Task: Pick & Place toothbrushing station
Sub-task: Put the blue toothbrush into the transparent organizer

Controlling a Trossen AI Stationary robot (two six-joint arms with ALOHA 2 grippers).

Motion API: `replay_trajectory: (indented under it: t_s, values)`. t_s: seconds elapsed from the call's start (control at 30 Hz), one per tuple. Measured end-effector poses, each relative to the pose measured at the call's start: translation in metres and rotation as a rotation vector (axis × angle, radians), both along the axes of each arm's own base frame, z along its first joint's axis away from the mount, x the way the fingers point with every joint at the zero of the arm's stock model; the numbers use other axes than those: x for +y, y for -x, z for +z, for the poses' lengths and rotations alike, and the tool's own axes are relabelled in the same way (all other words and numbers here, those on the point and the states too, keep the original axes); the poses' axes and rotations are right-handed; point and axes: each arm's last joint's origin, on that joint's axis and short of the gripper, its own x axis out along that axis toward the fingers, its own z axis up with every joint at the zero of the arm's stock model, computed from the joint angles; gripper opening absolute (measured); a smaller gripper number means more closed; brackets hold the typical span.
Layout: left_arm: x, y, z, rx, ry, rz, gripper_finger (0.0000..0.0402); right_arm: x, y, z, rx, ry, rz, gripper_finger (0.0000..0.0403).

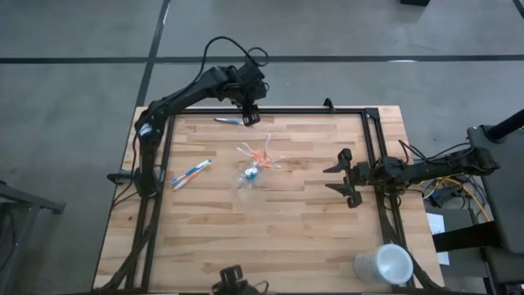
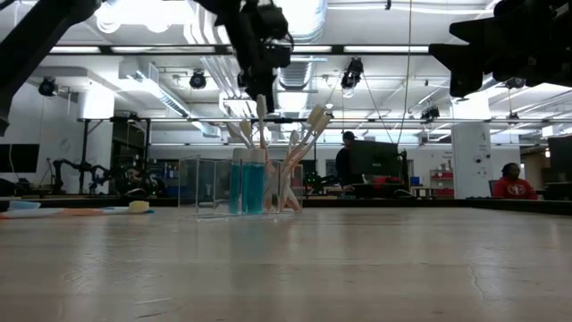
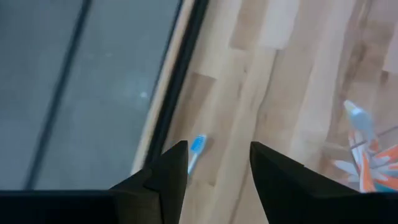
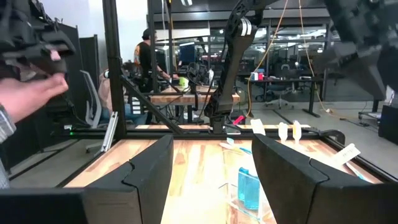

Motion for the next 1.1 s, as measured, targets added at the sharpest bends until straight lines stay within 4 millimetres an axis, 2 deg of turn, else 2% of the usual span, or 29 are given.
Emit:
replay_trajectory:
  t_s: [0.3, 0.47, 0.7, 0.93, 1.1]
  values:
    - [0.037, 0.011, -0.050, -0.074, 0.156, -0.022, 0.0177, 0.000, 0.000, 0.000, 0.001, 0.000, 0.000, 0.0215]
    - [0.062, 0.026, -0.065, -0.194, 0.264, -0.015, 0.0177, 0.000, 0.000, 0.000, 0.001, -0.001, 0.000, 0.0215]
    - [0.084, 0.030, -0.091, -0.346, 0.354, -0.023, 0.0177, 0.000, 0.000, 0.000, 0.001, 0.001, 0.000, 0.0215]
    - [0.091, 0.028, -0.127, -0.265, 0.425, 0.000, 0.0177, 0.000, 0.000, 0.000, 0.001, -0.001, 0.001, 0.0215]
    - [0.098, 0.027, -0.136, -0.179, 0.278, -0.046, 0.0177, 0.000, 0.000, 0.000, 0.000, 0.000, 0.000, 0.0215]
